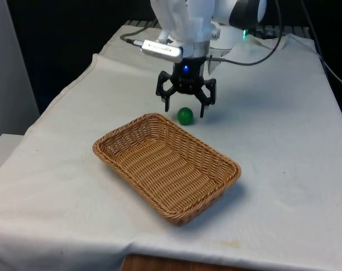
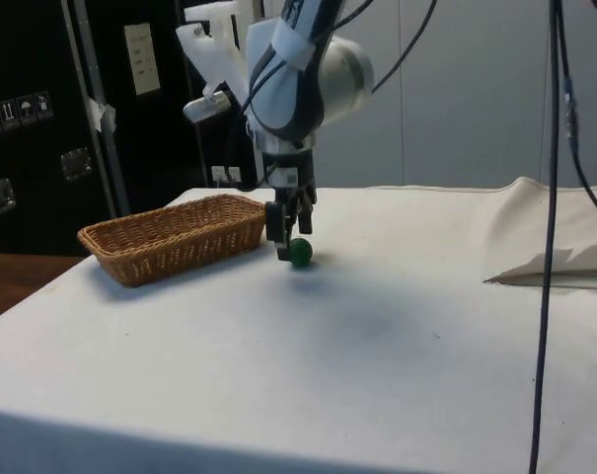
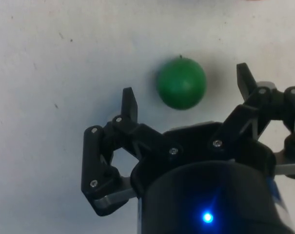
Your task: Pick up the ball and place it into the basket.
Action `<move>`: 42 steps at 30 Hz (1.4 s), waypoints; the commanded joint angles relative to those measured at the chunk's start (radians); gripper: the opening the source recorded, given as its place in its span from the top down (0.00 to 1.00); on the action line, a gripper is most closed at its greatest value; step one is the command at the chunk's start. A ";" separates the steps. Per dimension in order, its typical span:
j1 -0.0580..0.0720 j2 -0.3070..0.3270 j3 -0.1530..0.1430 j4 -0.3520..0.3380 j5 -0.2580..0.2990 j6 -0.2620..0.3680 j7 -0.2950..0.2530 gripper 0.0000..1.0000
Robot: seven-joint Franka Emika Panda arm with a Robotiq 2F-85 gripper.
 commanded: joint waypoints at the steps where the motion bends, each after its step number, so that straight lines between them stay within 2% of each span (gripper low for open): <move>1: -0.019 -0.004 0.024 -0.001 0.029 0.017 -0.025 0.00; 3: -0.014 0.004 0.020 0.001 0.040 0.018 -0.032 0.00; 4: 0.000 0.015 0.002 0.005 0.026 0.008 -0.017 0.00; 5: -0.011 0.006 0.016 0.002 0.043 0.017 -0.034 0.00; 11: -0.004 0.012 0.006 0.003 0.038 0.012 -0.030 0.01; 14: 0.000 0.015 0.001 0.005 0.034 0.010 -0.025 0.24; 15: -0.003 0.014 0.004 0.004 0.037 0.011 -0.028 0.24; 16: -0.002 0.015 0.003 0.004 0.036 0.011 -0.028 0.45; 21: -0.002 0.016 0.002 0.005 0.035 0.010 -0.026 0.96; 22: -0.001 0.016 0.001 0.005 0.035 0.010 -0.026 1.00; 28: -0.001 0.016 0.001 0.005 0.035 0.010 -0.026 1.00; 34: 0.036 -0.019 -0.022 -0.008 0.003 0.001 0.011 1.00; 35: 0.012 -0.007 0.001 0.001 0.022 0.007 -0.009 1.00; 36: 0.039 -0.026 -0.023 -0.011 -0.006 0.000 0.020 1.00; 38: 0.047 -0.053 -0.022 -0.019 -0.042 -0.004 0.054 1.00; 42: 0.053 -0.099 -0.014 -0.030 -0.111 -0.014 0.120 1.00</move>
